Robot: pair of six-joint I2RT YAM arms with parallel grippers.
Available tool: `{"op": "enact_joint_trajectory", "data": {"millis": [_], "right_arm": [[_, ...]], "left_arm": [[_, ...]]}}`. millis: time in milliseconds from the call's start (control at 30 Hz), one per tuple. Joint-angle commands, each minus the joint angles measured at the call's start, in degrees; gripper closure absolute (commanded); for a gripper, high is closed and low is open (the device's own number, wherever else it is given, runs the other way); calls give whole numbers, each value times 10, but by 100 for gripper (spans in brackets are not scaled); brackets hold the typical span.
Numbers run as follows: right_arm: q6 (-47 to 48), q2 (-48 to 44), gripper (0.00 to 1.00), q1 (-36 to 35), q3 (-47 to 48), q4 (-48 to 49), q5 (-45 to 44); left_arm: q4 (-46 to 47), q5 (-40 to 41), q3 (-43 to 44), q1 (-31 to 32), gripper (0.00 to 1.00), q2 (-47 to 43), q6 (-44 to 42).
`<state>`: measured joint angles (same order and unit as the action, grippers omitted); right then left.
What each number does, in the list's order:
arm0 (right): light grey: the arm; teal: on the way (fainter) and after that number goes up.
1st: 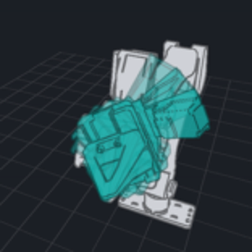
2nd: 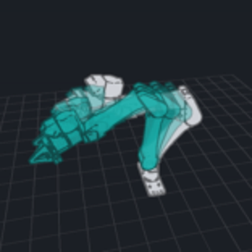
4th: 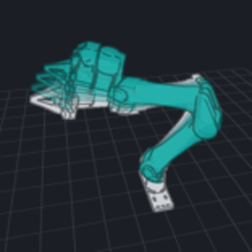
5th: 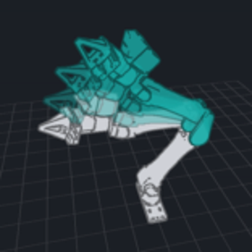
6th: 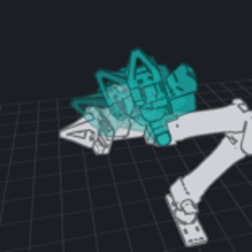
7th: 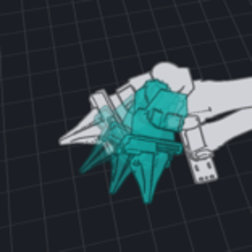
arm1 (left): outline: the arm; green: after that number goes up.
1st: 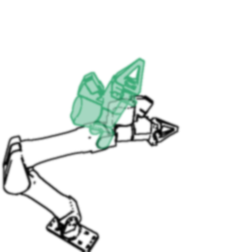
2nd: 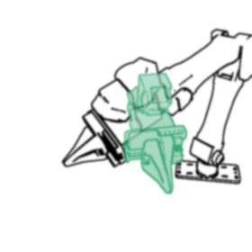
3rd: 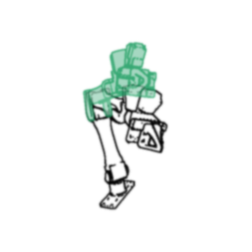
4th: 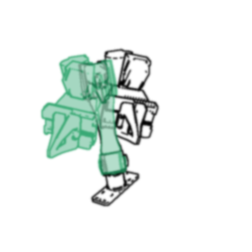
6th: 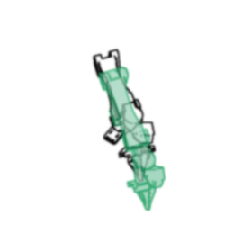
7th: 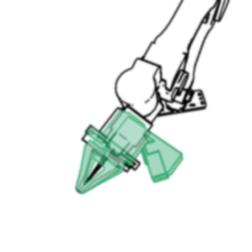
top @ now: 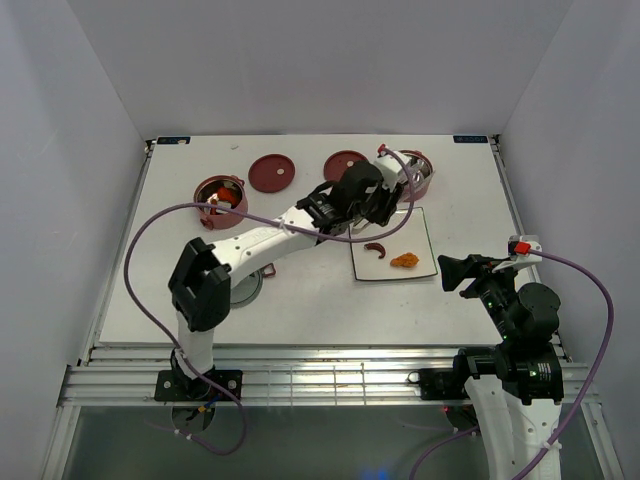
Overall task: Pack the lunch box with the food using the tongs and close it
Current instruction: Place the fake food in the packing box, then pick up the fake food from the plate.
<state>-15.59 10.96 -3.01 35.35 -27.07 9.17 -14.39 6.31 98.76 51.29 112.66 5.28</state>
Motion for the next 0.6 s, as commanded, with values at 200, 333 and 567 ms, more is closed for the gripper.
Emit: {"op": "enact_joint_trajectory", "data": {"millis": [200,333,567], "right_arm": [[7,-2,22,-1,9,10,11],[7,-1,22,0,10,10,15],[6,-8,22,0,9,7,17]], "left_arm": [[-24,-57,-193,31,47,-181,-2],[-30,-62,-256,31,47,-215,3],[-17,-115,-305,42,47,-230,7]]}}
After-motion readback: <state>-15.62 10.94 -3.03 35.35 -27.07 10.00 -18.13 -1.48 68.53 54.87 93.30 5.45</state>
